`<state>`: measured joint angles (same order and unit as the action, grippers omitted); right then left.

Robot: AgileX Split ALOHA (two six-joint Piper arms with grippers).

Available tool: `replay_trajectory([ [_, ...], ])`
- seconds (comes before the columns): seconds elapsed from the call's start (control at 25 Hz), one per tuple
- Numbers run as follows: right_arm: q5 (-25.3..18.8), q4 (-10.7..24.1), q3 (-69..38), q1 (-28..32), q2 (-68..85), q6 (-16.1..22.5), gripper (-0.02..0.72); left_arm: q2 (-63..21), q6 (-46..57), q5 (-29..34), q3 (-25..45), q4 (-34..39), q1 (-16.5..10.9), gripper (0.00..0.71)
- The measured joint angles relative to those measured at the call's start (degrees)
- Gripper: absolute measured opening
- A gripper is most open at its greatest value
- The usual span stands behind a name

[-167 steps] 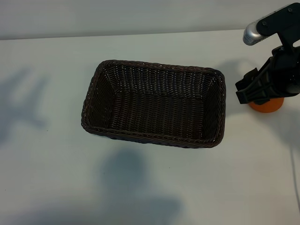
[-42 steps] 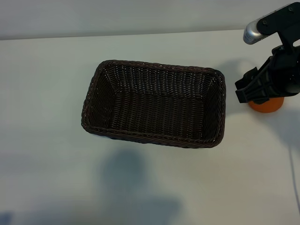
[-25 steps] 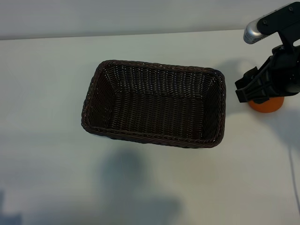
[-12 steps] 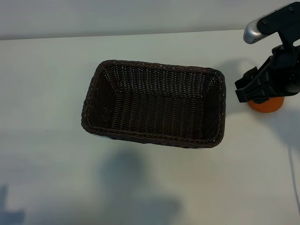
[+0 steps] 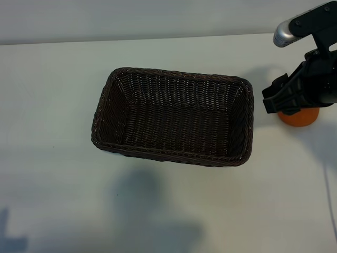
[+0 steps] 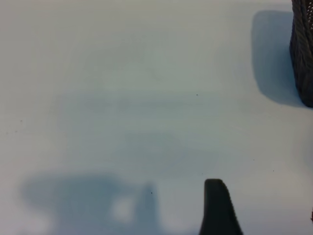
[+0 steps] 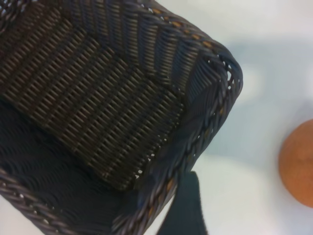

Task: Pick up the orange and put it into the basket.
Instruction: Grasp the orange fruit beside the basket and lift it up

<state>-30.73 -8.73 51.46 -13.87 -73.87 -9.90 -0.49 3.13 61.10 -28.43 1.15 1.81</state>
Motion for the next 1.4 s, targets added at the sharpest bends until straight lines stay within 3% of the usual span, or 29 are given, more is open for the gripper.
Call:
replay_trajectory([
  [0.2,2.85,-0.27,0.00,0.00,0.00,0.35,0.594,0.00,0.00,0.00,0.00,-0.06,0.00,0.481],
  [0.6,4.12,-1.67,0.00,0.00,0.00,0.35,0.594,0.00,0.00,0.00,0.00,-0.06,0.00,0.481],
  [0.76,4.00,1.37,0.41,0.00,-0.36,0.67,0.594,0.00,0.00,0.00,0.00,-0.06,0.00,0.481],
  [0.92,2.88,7.60,2.98,1.68,-3.96,8.03,0.593,0.00,0.00,0.00,0.00,-0.06,0.00,0.481],
  [1.0,0.23,10.89,4.99,3.45,-7.37,11.84,0.593,0.00,0.00,0.00,0.00,-0.06,0.00,0.481],
  [1.12,-3.34,14.79,7.06,5.12,-13.29,14.52,0.593,0.00,0.00,0.00,0.00,-0.06,0.00,0.481],
  [1.28,-3.58,13.26,7.29,5.39,-18.95,15.01,0.602,0.00,0.00,0.00,0.00,-0.06,0.00,0.481],
  [1.4,-0.45,11.68,7.29,5.39,-21.41,15.49,0.609,0.00,0.00,0.00,0.00,-0.06,0.00,0.481],
])
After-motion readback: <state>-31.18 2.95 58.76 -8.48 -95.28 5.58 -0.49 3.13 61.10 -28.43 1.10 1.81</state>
